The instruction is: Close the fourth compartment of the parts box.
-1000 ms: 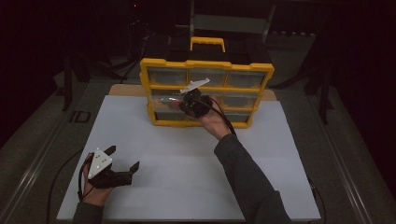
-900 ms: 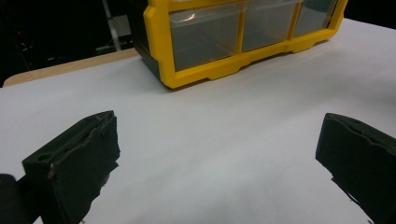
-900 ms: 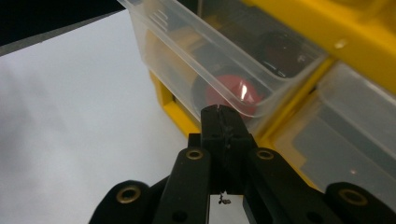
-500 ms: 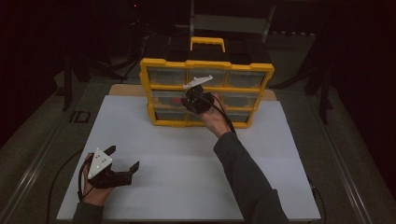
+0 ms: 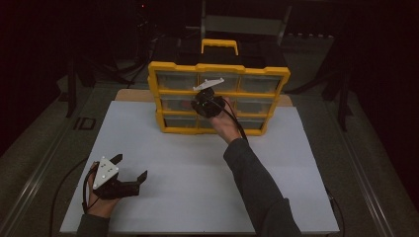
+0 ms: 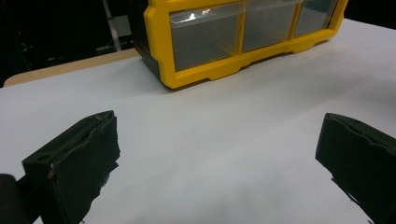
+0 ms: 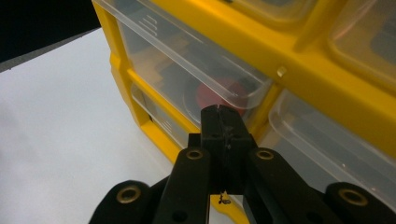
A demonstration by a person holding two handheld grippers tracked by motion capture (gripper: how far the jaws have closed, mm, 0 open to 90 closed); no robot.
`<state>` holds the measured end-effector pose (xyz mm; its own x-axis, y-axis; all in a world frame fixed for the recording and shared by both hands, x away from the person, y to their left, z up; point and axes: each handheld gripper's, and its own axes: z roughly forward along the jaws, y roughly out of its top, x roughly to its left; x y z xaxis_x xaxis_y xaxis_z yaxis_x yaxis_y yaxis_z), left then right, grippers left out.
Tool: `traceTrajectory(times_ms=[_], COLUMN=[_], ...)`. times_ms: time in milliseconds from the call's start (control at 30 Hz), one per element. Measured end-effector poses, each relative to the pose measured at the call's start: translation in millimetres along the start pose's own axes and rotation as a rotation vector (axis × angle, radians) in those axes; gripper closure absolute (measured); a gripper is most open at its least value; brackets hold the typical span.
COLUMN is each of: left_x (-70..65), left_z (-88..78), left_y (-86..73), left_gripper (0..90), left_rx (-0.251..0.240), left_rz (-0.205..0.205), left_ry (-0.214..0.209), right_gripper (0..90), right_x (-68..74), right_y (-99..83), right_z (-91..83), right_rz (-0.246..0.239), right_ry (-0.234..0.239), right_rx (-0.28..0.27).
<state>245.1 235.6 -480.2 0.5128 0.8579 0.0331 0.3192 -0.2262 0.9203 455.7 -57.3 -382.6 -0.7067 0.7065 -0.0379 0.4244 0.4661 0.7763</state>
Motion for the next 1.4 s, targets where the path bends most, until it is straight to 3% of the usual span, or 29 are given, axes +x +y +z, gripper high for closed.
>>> traceTrajectory(times_ms=[633, 967, 1000, 1033, 1167, 1200, 1233, 1267, 1300, 1400], left_x=[0.6, 0.5, 0.3, 0.3, 0.1, 0.3, 0.5, 0.7, 0.7, 0.2], left_z=[-0.2, -0.5, -0.8, -0.7, -1.0, -1.3, -1.5, -1.8, -1.8, -2.4], left_y=[-0.2, 0.1, 0.2, 0.2, 0.3, 0.4, 0.6, 0.7, 0.7, 1.3], left_gripper=[0.0, 0.0, 0.0, 0.0, 0.0, 0.0, 0.0, 0.0, 0.0, 0.0], left_rx=[-0.001, -0.001, -0.002, -0.003, -0.01, -0.012, -0.016, -0.017, -0.017, -0.021], left_rz=[-0.002, -0.001, -0.002, -0.003, -0.009, -0.011, -0.014, -0.015, -0.015, -0.014], left_ry=[-0.002, -0.002, -0.002, -0.001, 0.002, 0.004, 0.005, 0.006, 0.006, 0.002], right_gripper=[89.5, 84.7, 80.6, 80.6, 59.9, 59.9, 52.9, 38.9, 34.5, 28.9], right_x=[4.2, 6.1, 8.0, 8.0, 9.5, 9.5, 9.6, 8.9, 7.7, 5.2], right_y=[-1.5, -13.9, -22.6, -22.6, -43.7, -43.7, -49.2, -61.5, -67.7, -83.4], right_z=[1.5, -18.8, -32.0, -32.0, -62.9, -62.9, -70.3, -84.6, -91.1, -104.3], right_rz=[-0.009, -0.052, -0.07, -0.07, -0.074, -0.074, -0.068, -0.064, -0.053, -0.031], right_ry=[0.019, 0.06, 0.077, 0.077, 0.09, 0.09, 0.083, 0.077, 0.08, 0.091], right_rx=[-0.001, -0.002, -0.009, -0.009, -0.031, -0.031, -0.038, -0.045, -0.048, -0.051])
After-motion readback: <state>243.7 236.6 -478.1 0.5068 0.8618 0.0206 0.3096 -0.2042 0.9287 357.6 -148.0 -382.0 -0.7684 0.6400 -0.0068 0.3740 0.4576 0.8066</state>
